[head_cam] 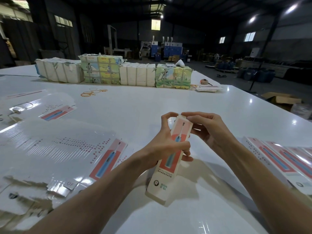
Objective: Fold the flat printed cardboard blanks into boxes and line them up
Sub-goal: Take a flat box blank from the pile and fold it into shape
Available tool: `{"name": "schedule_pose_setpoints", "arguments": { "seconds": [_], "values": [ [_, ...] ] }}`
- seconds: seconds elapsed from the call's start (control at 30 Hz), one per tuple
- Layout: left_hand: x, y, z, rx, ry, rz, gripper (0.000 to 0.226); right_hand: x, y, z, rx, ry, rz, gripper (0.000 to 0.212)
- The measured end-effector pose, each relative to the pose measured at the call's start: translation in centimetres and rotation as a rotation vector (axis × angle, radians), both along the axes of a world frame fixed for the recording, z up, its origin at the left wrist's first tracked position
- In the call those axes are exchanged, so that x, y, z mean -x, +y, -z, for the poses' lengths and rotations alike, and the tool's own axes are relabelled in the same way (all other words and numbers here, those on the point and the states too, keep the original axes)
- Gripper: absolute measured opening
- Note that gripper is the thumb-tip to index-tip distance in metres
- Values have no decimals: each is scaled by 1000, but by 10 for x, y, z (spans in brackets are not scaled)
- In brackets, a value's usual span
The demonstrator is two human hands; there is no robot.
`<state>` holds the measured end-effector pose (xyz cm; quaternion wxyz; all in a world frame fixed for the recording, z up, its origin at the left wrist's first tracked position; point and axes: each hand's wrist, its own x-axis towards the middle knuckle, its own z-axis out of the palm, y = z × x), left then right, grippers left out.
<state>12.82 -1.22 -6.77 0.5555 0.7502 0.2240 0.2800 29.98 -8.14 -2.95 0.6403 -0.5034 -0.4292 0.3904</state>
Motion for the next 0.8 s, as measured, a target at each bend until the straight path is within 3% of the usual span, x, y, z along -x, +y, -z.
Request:
{"name": "schedule_pose_setpoints", "arguments": {
  "seconds": [0.3, 0.53, 0.8],
  "values": [
    [3, 6, 2, 19, -98, 0, 94, 10, -1, 5, -51, -58, -104, 28],
    [1, 8, -1, 125, -155, -12, 85, 21, 0, 11, -142, -298, 100, 18],
    [4, 4, 0, 191, -155, 12, 86, 16, 1, 19, -188, -353, 113, 10]
  ]
}}
